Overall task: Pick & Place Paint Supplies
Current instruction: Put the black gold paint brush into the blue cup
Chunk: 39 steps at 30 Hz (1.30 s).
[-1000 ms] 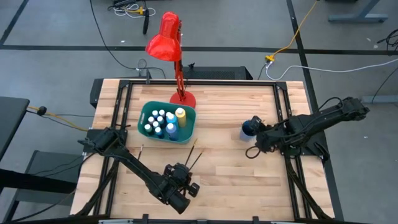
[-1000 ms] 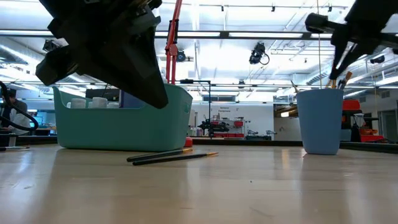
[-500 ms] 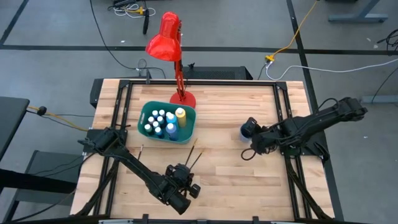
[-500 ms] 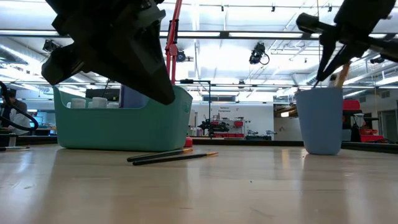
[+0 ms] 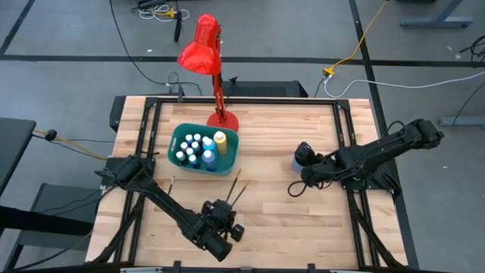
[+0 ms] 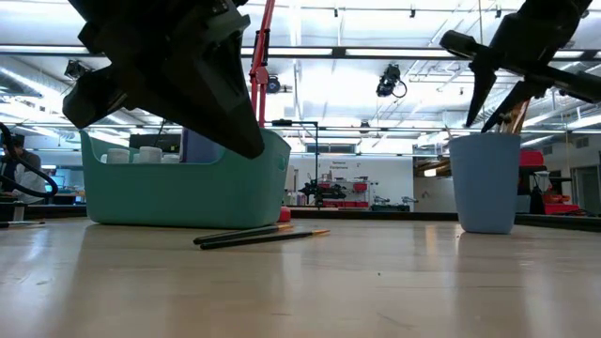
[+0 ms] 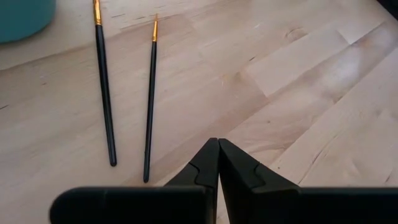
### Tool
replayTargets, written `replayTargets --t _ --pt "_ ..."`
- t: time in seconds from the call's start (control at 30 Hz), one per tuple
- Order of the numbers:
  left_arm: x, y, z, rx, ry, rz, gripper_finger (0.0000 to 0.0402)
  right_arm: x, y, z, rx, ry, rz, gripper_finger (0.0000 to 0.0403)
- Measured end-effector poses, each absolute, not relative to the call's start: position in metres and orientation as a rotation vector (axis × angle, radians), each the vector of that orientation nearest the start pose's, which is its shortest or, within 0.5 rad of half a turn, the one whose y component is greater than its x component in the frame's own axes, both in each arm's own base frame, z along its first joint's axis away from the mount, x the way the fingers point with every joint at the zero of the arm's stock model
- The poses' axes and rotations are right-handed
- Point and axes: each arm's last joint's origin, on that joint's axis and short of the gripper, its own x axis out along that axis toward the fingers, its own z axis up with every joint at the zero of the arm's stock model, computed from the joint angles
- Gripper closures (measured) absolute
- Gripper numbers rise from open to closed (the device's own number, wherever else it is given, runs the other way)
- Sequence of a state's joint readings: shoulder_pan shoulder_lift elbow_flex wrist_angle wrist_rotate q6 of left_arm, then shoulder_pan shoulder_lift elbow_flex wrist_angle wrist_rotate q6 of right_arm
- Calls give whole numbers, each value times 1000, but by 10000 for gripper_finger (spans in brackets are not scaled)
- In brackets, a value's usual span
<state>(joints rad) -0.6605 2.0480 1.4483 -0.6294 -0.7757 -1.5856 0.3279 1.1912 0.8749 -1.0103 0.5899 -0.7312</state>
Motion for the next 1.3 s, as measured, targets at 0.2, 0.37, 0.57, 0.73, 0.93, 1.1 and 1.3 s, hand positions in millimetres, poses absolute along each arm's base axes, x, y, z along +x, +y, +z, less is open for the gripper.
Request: replayTargets --t 0.2,0.37,0.57,0.73,0.93,1.1,1.3 --pt "334 -234 166 -660 562 726 384 190 48 241 -1204 1262 187 301" --pt "334 -233 166 -655 557 730 384 188 43 250 -1301 1262 23 305" --pt "333 -233 167 -578 540 725 384 198 50 293 -1024 1100 -7 313" --pt "324 -231 174 -521 520 758 384 212 63 326 -667 866 166 322" --pt "312 -229 178 -520 522 806 384 230 79 323 -516 574 443 319" --pt "301 -227 176 -545 518 887 384 241 88 288 -471 372 582 307" --pt "292 -222 175 -583 556 971 384 262 93 238 -466 182 544 290"
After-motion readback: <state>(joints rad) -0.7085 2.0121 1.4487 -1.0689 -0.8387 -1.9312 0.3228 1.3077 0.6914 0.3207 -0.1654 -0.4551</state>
